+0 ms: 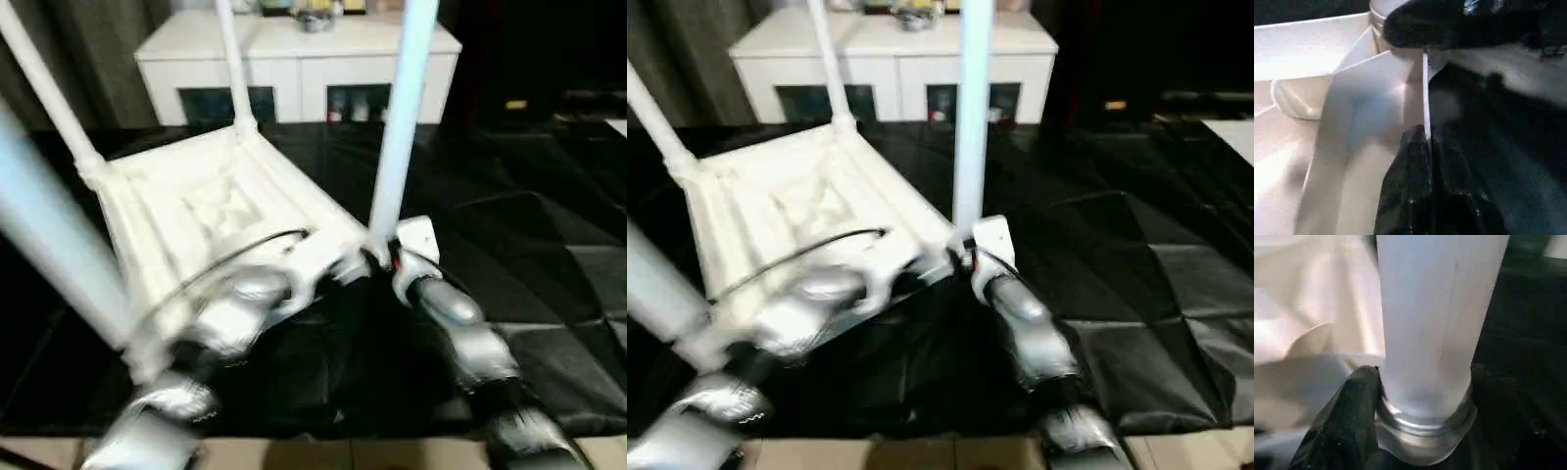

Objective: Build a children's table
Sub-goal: Rotate leg to tighten

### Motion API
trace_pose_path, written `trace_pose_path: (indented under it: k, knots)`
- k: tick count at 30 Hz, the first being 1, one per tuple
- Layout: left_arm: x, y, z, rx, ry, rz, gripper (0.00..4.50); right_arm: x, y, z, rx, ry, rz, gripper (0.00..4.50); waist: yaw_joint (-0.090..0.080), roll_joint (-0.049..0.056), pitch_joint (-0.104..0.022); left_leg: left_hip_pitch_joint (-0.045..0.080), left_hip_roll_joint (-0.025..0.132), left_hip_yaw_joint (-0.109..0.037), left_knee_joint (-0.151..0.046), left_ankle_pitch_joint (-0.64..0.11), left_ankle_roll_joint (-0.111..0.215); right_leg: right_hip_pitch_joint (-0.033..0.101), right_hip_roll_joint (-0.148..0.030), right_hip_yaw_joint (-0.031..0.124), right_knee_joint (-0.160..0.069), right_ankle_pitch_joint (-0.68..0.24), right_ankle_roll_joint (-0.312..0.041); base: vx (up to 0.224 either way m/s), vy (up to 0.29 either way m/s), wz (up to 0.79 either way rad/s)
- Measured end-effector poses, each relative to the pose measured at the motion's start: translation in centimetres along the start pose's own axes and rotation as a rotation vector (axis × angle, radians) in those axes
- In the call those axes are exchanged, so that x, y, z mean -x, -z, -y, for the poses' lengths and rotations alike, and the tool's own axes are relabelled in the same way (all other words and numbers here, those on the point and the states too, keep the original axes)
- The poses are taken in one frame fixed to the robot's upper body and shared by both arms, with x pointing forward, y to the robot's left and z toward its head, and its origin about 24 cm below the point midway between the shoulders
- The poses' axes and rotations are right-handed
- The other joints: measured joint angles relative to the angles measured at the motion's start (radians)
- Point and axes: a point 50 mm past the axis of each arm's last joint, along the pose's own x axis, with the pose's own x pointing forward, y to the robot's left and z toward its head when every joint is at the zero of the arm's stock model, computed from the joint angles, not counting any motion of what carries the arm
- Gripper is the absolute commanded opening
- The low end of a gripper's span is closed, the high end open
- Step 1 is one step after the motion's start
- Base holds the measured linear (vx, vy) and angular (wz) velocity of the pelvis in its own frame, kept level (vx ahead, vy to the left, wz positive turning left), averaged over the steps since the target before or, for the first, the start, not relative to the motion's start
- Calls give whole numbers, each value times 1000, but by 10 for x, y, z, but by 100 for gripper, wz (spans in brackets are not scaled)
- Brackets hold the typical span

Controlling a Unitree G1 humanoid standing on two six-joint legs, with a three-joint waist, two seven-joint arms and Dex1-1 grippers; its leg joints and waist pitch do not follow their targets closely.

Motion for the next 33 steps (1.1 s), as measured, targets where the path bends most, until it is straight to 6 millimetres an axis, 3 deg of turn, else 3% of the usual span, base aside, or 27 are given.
trace_pose_path:
  k: [7,8,11,14,19,22,23,33]
  knots:
    - [-1,-1,-1,-11,2,6,0,-1,1,1,-44,0,30,295,-1,0,0,-4,-4,-8,-1,0,0,0,0,-1,-2,0,0,0,0,0]
    - [0,-1,-1,-21,13,8,0,1,1,2,-56,-7,41,334,-1,1,0,-5,-4,-9,-1,0,0,0,0,-1,-1,0,0,0,0,0]
    - [6,1,-5,-50,35,9,0,6,1,4,-62,-57,64,340,0,1,0,-8,-4,-11,-4,0,0,-3,1,-2,1,0,0,0,0,0]
    - [14,4,-6,-72,60,17,0,14,0,12,-41,-118,76,377,3,3,0,-13,-3,-12,-6,0,0,-4,1,-3,2,1,-1,0,0,0]
    - [36,15,-9,-122,194,35,0,41,2,36,63,-342,63,377,22,6,0,-16,0,-13,-7,0,0,-5,3,-4,3,2,-3,0,0,0]
    - [52,23,-7,-137,316,40,0,64,1,46,144,-537,49,377,35,10,0,-15,2,-12,-6,1,1,-7,3,-4,2,-1,0,42,6,2]
    - [60,27,-6,-137,371,37,0,76,1,53,184,-627,30,377,47,9,0,-16,2,-10,-4,2,5,-7,3,-4,2,-2,-1,65,14,3]
    - [67,31,2,-143,480,20,0,83,2,49,233,-784,-10,377,55,8,1,-15,3,-2,-2,-1,3,-7,1,-1,3,-2,-1,0,0,0]
